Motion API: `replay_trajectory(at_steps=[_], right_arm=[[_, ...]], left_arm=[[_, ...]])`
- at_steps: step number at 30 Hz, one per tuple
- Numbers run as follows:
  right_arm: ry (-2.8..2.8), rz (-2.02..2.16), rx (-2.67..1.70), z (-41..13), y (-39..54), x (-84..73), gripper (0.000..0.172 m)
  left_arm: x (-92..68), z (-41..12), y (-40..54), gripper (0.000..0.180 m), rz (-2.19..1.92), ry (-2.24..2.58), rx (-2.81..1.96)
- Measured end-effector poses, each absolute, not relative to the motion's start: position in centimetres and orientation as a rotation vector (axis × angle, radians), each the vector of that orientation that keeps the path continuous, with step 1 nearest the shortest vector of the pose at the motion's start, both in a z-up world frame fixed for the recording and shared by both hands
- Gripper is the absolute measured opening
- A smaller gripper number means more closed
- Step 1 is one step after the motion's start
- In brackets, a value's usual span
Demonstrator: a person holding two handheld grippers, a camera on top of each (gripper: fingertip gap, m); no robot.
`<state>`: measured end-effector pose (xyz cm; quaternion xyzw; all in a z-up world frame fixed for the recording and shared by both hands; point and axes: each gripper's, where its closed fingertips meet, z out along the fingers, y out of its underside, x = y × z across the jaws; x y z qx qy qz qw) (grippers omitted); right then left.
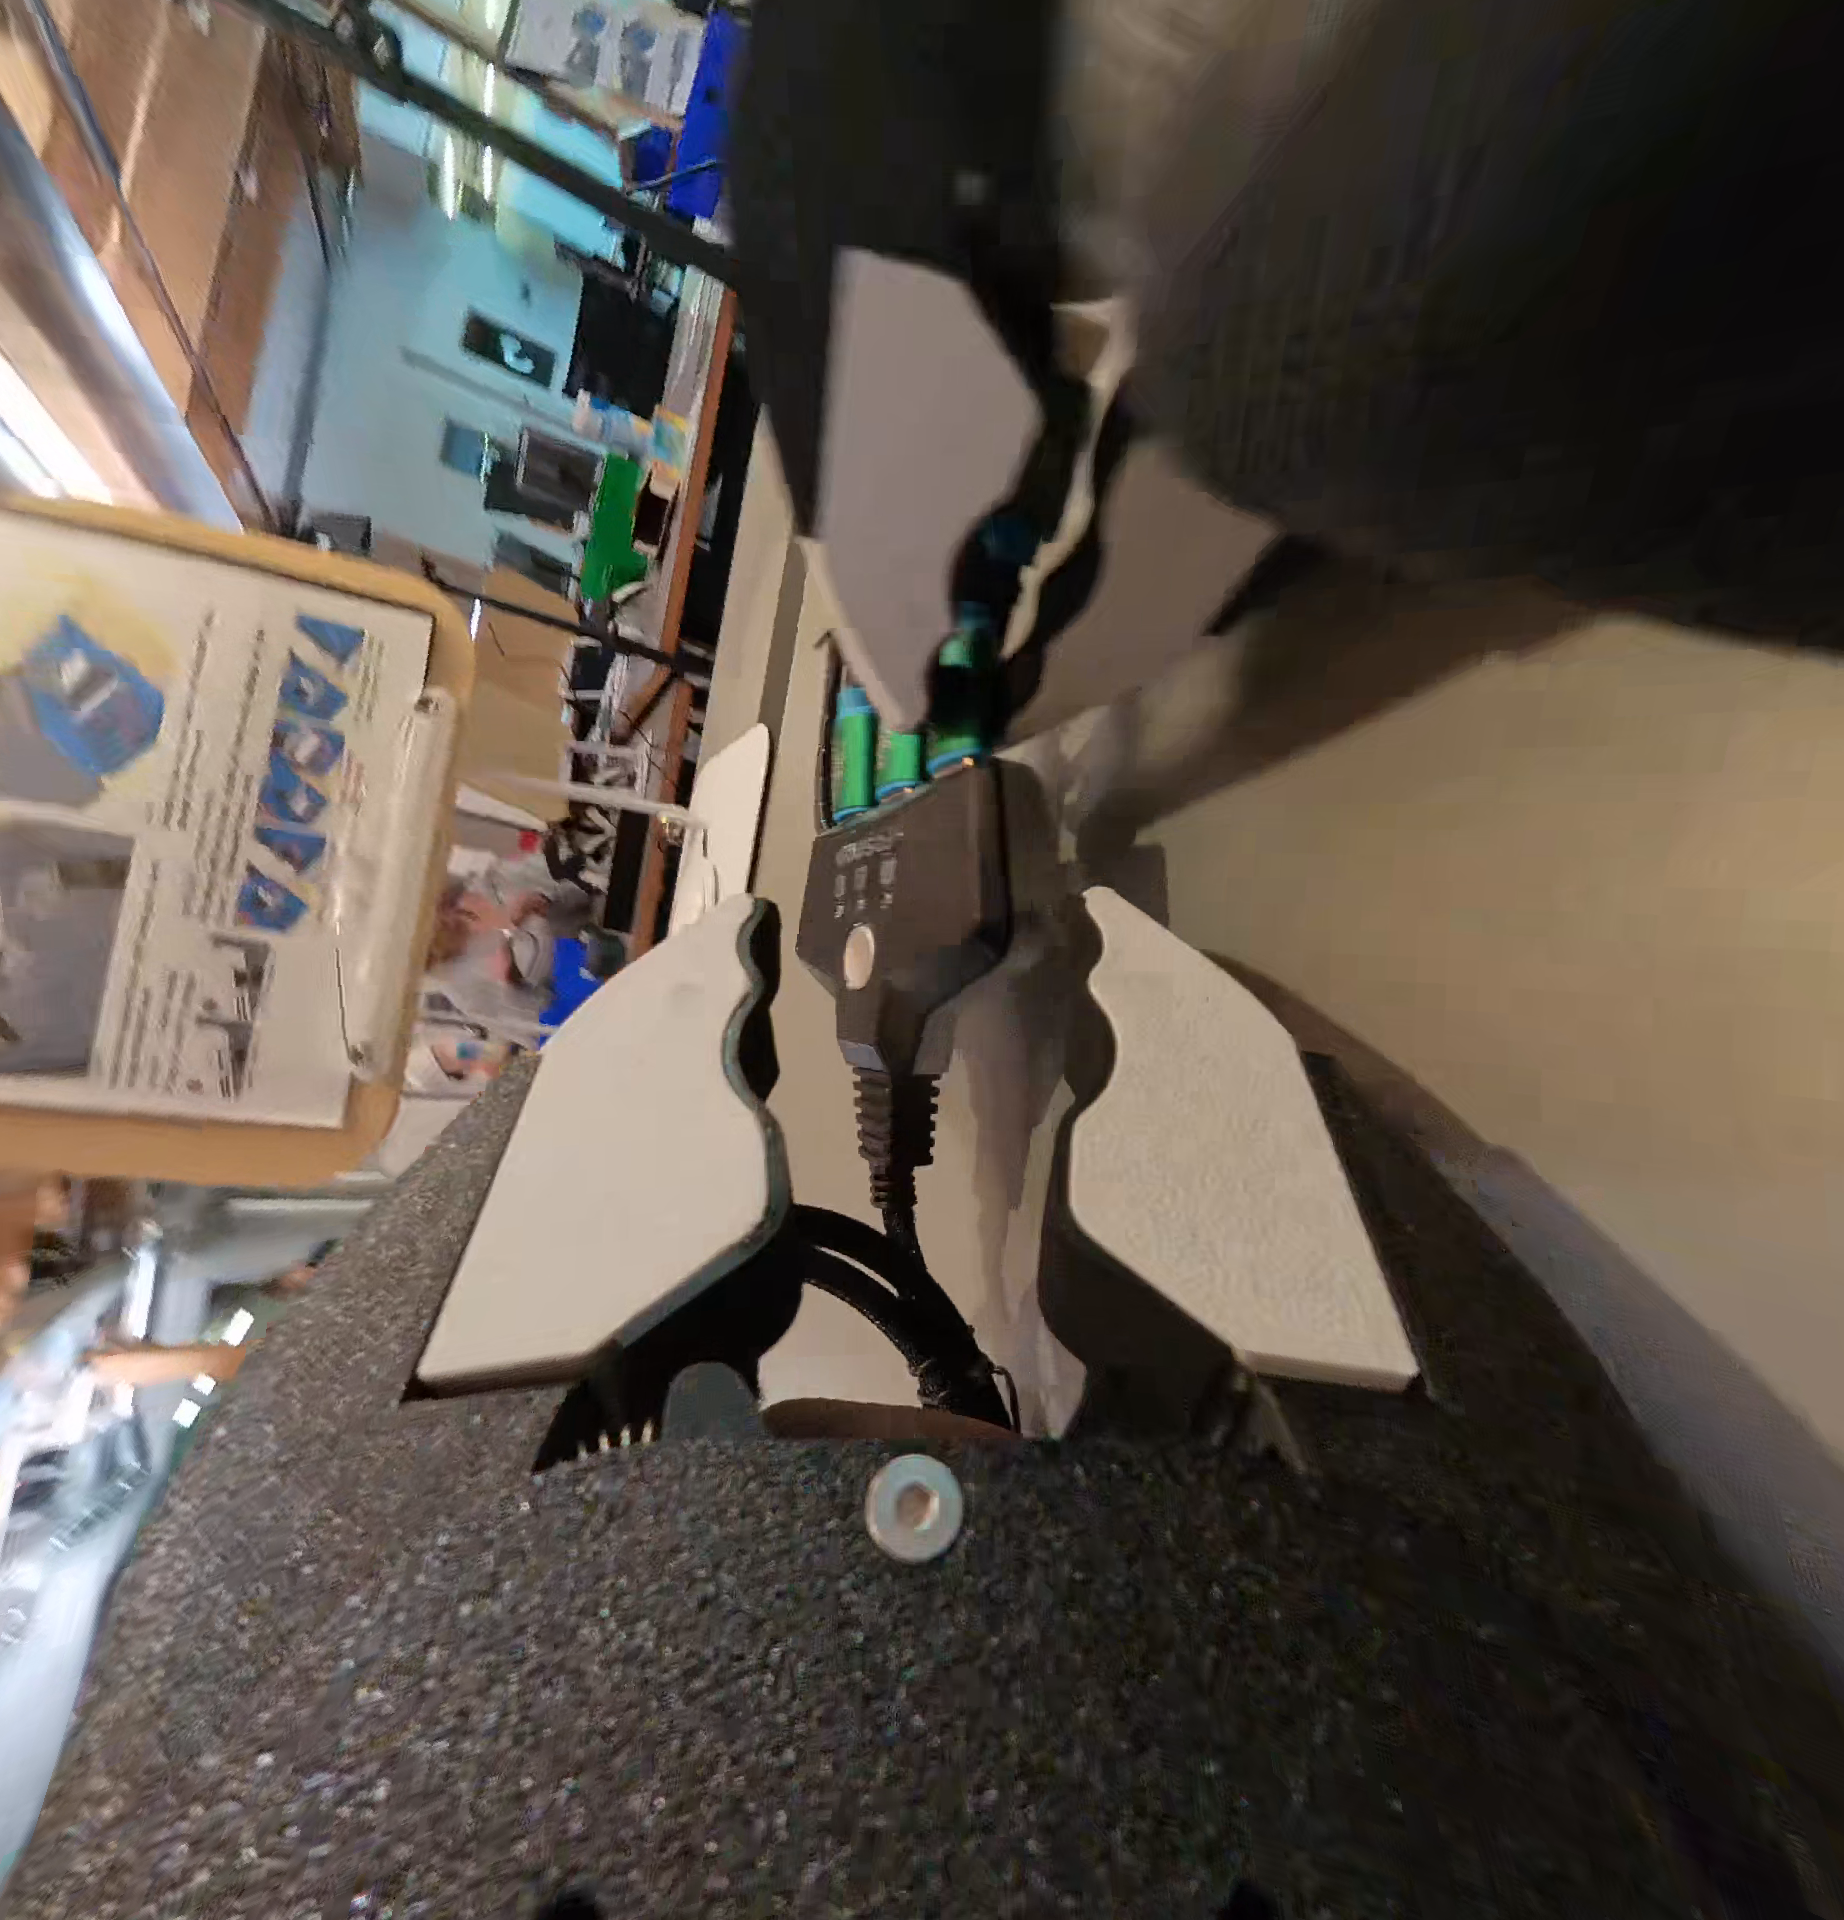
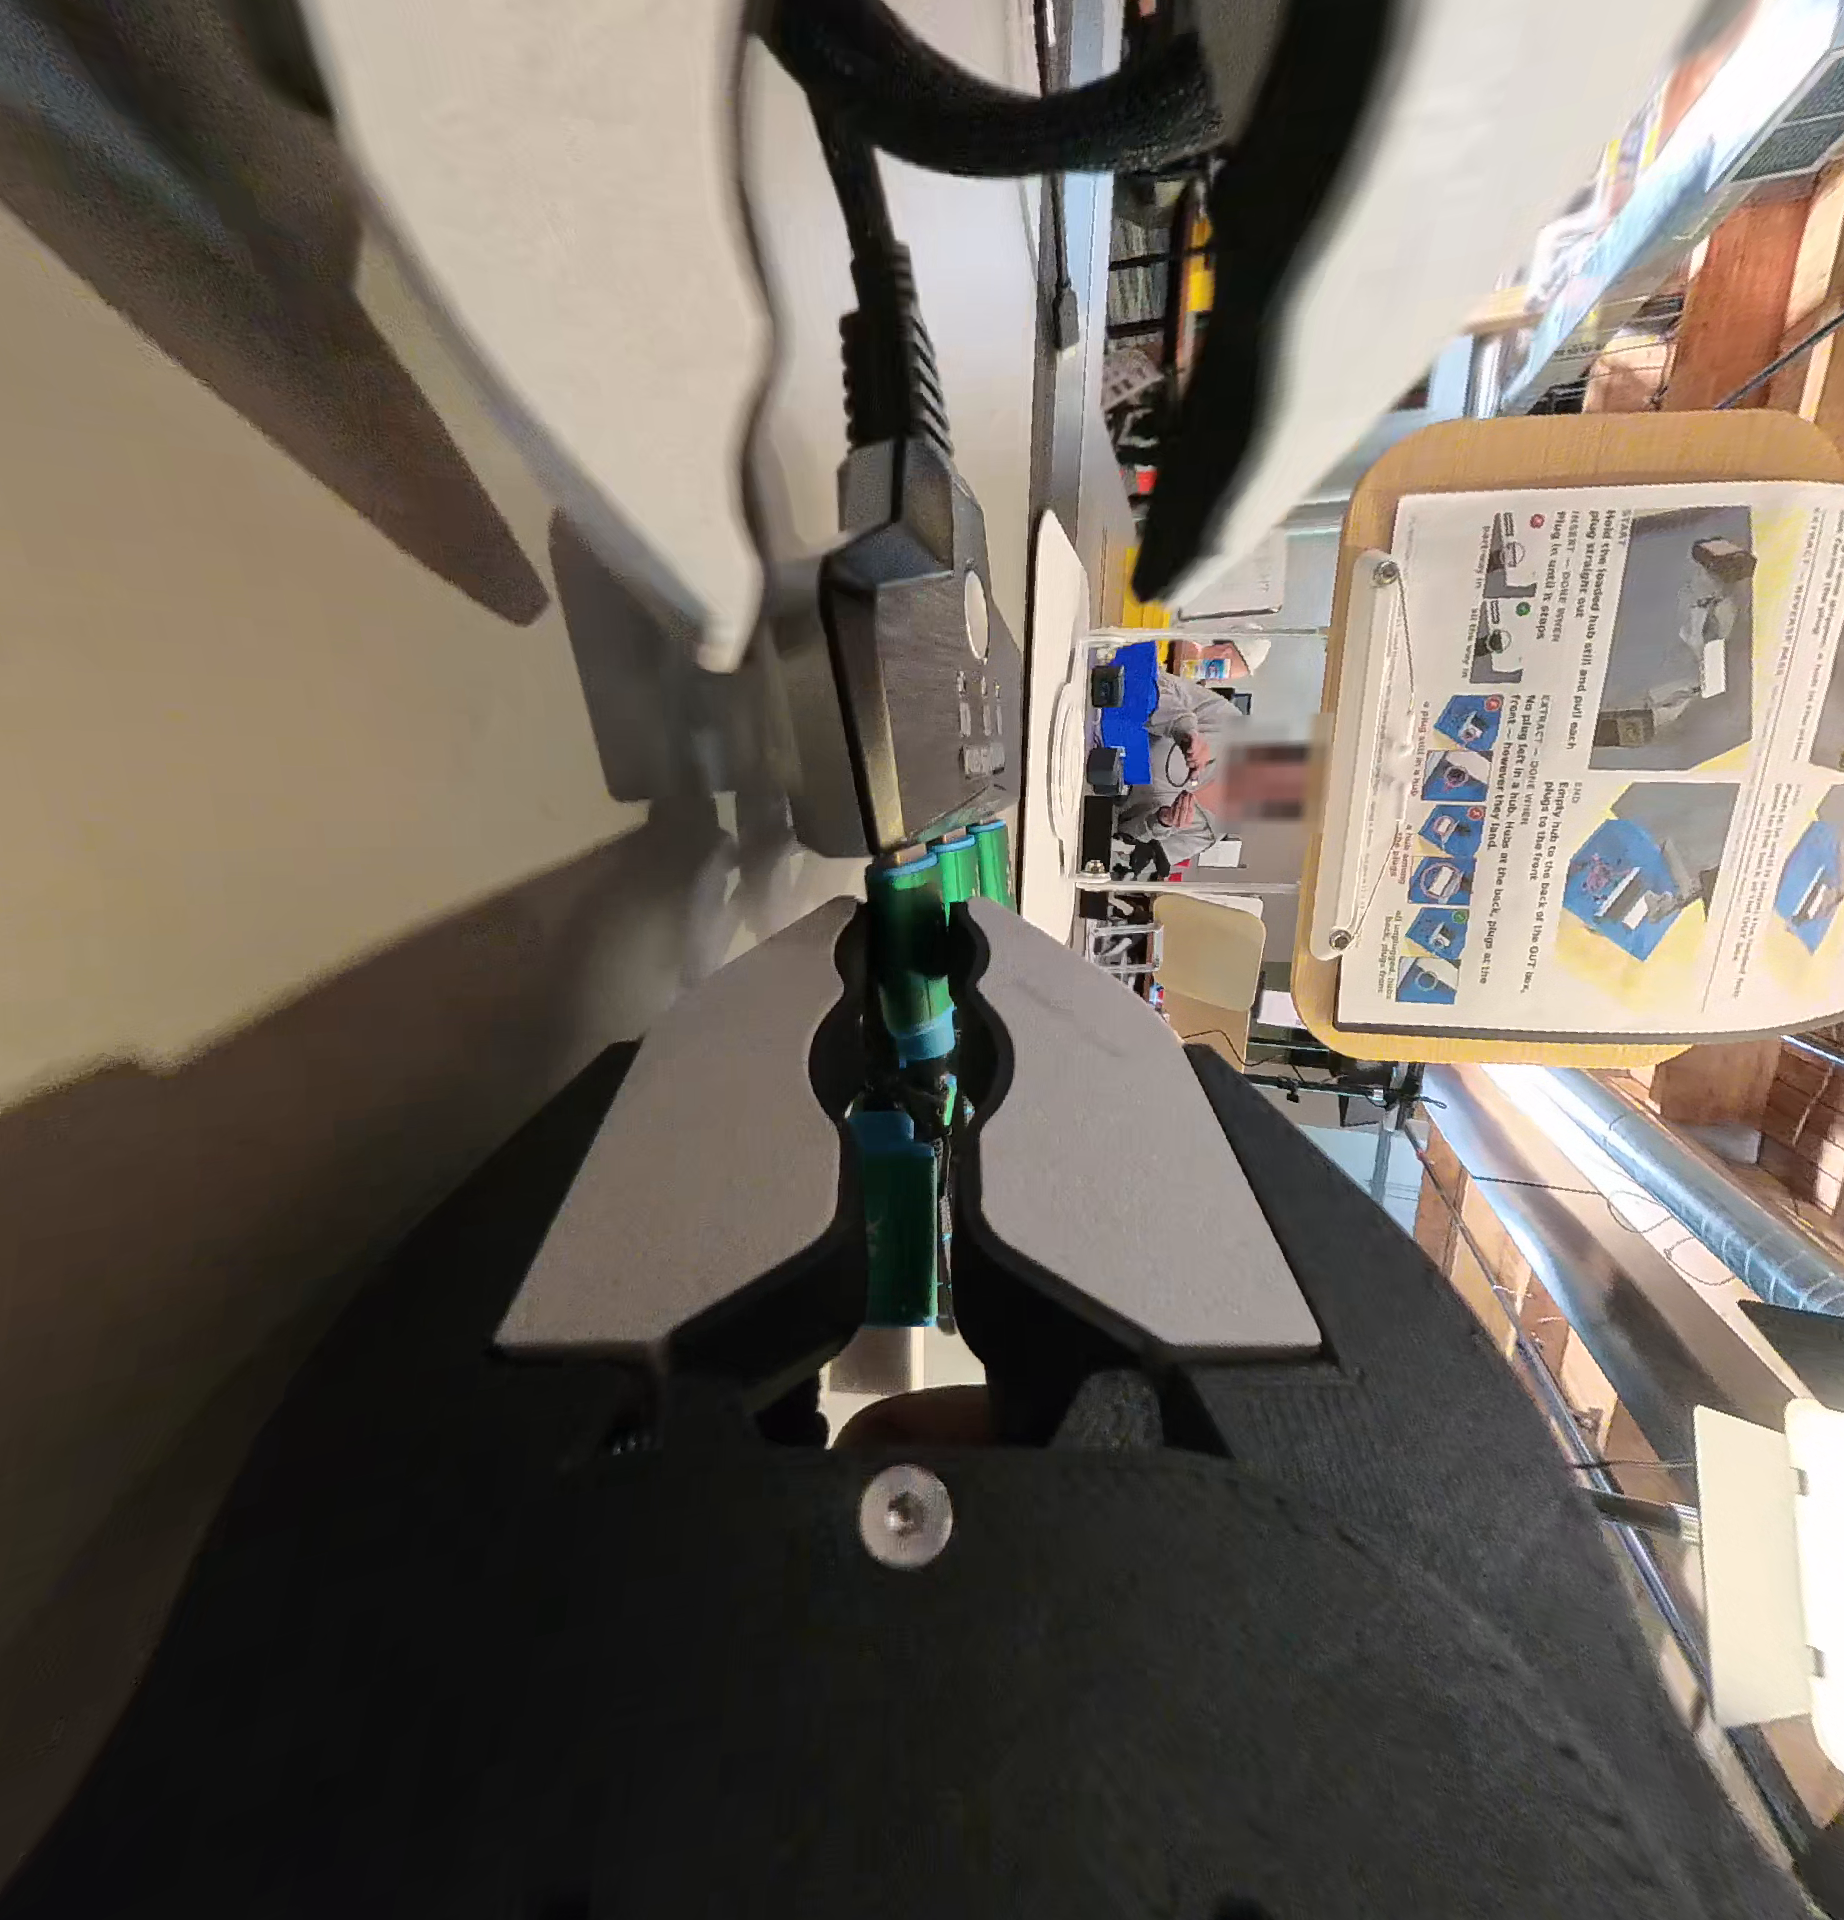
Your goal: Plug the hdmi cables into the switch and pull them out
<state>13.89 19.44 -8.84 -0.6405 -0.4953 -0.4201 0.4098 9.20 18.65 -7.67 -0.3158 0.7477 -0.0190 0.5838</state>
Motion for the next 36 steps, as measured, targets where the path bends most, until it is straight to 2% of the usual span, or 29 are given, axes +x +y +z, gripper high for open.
replay_trajectory(at_steps=[4,14,17,20,27,36], right_arm=[[-1.237,-1.043,-1.604,-8.6,19.4,13.9,0.013],[-1.252,-0.998,-1.547,-8.1,19.0,12.7,0.013],[-1.260,-0.994,-1.523,-8.0,18.9,12.2,0.013],[-1.270,-1.021,-1.512,-7.9,18.9,12.3,0.013],[-1.318,-1.080,-1.503,-8.2,18.6,12.1,0.012],[-1.369,-0.927,-1.463,-8.5,17.2,11.0,0.013]], left_arm=[[9.6,-9.1,19.4,0.055,0.067,1.798,-0.637],[10.9,-8.5,20.1,0.048,0.100,1.717,-0.461],[10.6,-8.8,20.3,0.029,0.145,1.715,-0.409],[10.6,-8.5,20.2,0.025,0.231,1.671,-0.353],[10.3,-8.5,19.8,0.023,0.237,1.662,-0.355],[9.6,-8.7,18.7,0.023,0.152,1.680,-0.243]])
